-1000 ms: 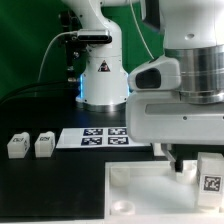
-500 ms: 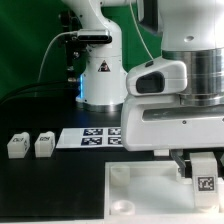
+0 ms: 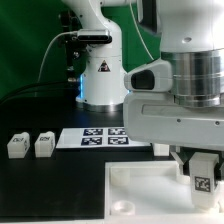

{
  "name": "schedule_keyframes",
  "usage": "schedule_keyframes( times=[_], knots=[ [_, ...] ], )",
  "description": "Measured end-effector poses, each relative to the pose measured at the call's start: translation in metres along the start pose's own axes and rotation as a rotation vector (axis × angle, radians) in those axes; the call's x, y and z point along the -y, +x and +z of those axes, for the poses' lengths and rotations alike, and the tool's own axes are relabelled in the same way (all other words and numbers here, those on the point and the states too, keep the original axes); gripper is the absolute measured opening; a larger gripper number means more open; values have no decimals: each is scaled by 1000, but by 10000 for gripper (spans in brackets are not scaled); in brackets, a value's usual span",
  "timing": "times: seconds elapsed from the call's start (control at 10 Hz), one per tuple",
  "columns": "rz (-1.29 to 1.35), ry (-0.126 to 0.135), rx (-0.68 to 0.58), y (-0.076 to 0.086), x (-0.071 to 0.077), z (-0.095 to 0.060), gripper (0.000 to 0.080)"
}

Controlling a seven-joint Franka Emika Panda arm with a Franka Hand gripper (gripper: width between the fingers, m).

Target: Assemble one leg

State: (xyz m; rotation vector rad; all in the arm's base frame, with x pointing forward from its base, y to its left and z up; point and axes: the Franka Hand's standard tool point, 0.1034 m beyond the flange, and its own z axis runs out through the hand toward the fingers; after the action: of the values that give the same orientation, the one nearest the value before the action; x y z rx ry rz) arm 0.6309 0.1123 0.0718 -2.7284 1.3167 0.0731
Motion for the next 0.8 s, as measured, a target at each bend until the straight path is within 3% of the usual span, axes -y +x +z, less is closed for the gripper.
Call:
schedule_keyframes(
  times=[0.3, 0.5, 0.7, 0.8],
  knots=[
    [512, 37, 49, -6, 4, 2, 292],
    [629, 27, 55, -10, 5, 3, 294],
    [576, 28, 55, -10, 4, 3, 294],
    [468, 39, 46, -14, 4, 6, 479]
  ],
)
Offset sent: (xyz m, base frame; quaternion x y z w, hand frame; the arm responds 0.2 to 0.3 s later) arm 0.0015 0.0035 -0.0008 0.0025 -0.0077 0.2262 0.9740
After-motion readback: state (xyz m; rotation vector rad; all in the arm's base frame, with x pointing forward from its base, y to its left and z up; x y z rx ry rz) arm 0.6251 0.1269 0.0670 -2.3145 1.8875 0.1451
